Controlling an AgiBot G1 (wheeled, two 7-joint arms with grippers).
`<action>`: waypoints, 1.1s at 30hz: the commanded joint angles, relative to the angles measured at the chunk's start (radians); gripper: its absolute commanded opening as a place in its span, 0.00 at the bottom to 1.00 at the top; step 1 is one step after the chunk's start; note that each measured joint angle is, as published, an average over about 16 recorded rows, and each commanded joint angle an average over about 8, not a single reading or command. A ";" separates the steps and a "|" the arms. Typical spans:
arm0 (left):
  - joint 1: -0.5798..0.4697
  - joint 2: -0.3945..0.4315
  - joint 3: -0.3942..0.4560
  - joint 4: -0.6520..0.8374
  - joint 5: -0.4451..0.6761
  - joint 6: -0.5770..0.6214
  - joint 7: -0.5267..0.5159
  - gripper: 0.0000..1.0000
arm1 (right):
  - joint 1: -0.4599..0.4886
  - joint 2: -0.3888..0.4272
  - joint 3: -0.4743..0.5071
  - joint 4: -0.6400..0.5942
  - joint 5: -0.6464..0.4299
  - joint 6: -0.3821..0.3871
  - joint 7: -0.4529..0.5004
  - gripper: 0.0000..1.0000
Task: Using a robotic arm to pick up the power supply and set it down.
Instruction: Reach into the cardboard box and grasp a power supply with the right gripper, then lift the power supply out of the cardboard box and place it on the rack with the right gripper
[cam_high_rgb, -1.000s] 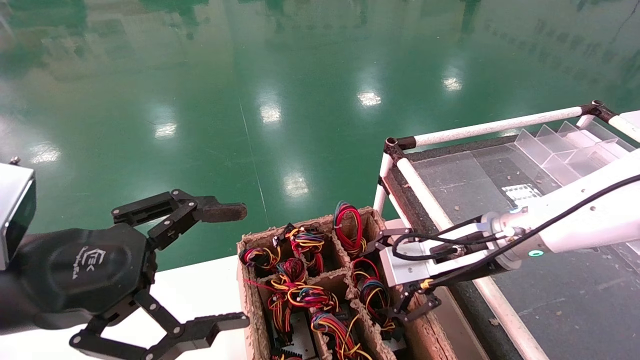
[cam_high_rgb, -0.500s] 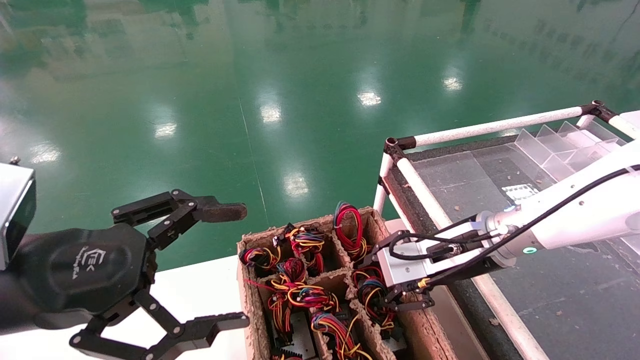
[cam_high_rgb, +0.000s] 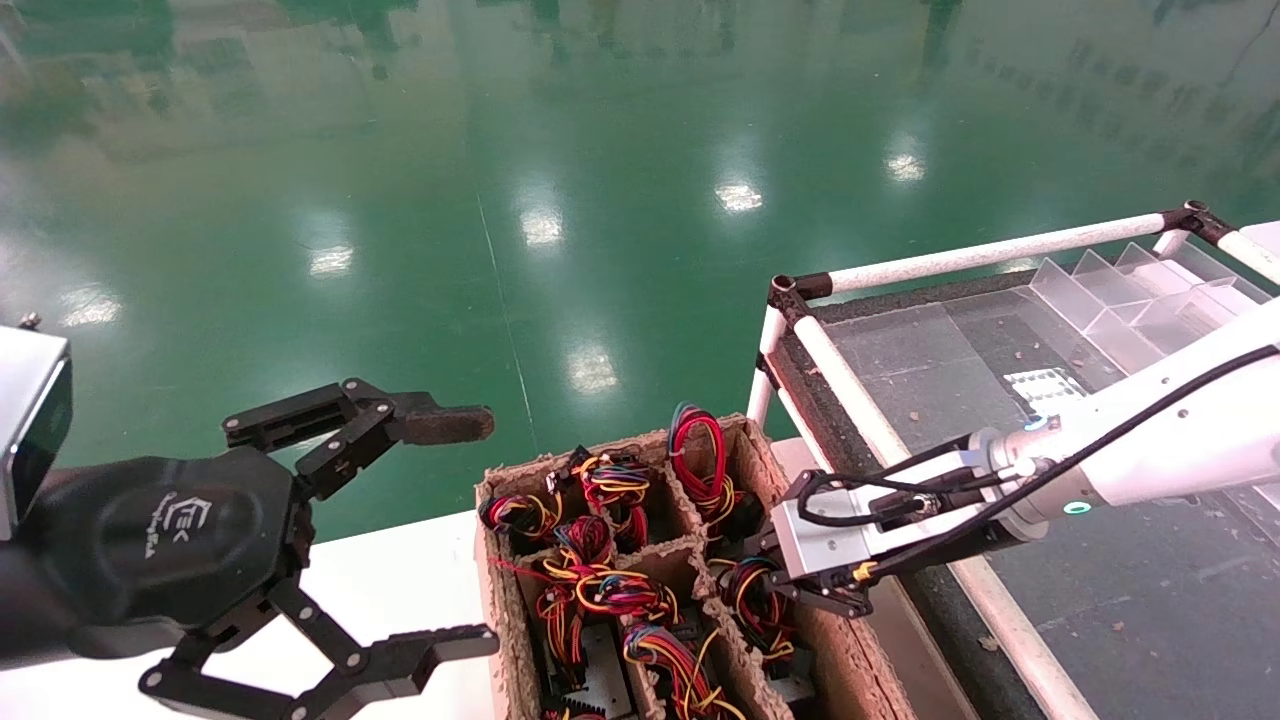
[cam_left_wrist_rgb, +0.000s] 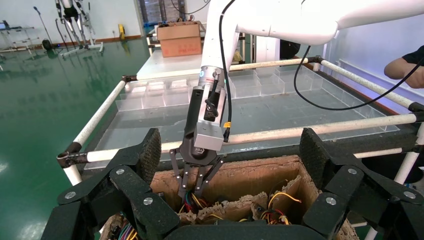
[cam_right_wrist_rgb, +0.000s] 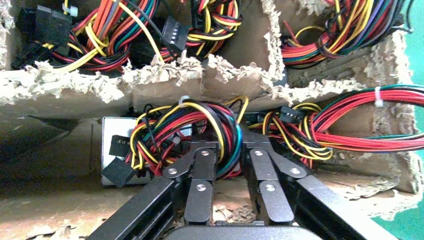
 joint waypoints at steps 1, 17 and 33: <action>0.000 0.000 0.000 0.000 0.000 0.000 0.000 1.00 | -0.004 0.004 0.004 0.003 0.005 0.005 -0.005 0.00; 0.000 0.000 0.001 0.000 -0.001 0.000 0.000 1.00 | -0.097 0.175 0.150 0.275 0.174 0.101 0.040 0.00; 0.000 -0.001 0.001 0.000 -0.001 -0.001 0.001 1.00 | -0.065 0.291 0.313 0.400 0.289 0.255 0.072 0.00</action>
